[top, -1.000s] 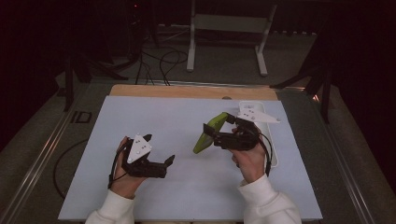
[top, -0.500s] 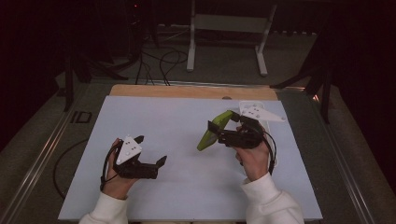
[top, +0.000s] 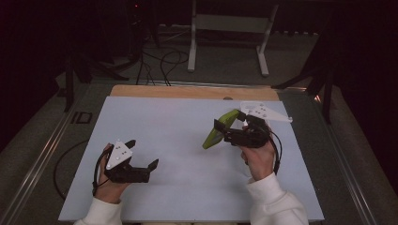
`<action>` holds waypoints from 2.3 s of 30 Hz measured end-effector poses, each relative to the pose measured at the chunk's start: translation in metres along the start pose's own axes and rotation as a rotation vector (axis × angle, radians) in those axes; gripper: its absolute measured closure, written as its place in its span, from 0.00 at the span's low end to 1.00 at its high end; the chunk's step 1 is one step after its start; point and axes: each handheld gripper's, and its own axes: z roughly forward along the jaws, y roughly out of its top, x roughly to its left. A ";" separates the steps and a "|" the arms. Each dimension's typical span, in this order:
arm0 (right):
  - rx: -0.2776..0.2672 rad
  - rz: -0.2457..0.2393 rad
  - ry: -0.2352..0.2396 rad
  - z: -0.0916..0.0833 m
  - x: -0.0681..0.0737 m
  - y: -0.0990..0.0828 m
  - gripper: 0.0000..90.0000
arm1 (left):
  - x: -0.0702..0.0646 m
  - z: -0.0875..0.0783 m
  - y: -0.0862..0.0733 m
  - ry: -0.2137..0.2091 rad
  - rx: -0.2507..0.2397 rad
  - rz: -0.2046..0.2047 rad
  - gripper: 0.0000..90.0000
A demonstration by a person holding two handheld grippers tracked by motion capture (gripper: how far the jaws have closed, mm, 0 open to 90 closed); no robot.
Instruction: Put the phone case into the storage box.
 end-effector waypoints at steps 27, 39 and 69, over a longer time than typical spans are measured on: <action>-0.008 0.009 -0.038 -0.007 -0.013 0.002 0.17 | 0.010 -0.020 -0.043 0.024 0.018 -0.002 0.00; -0.016 0.018 -0.059 -0.009 -0.021 0.003 0.17 | 0.013 -0.028 -0.056 0.039 -0.002 -0.024 0.00; -0.065 0.068 -0.171 -0.006 -0.053 0.013 0.17 | 0.017 -0.033 -0.065 0.058 -0.012 -0.029 0.00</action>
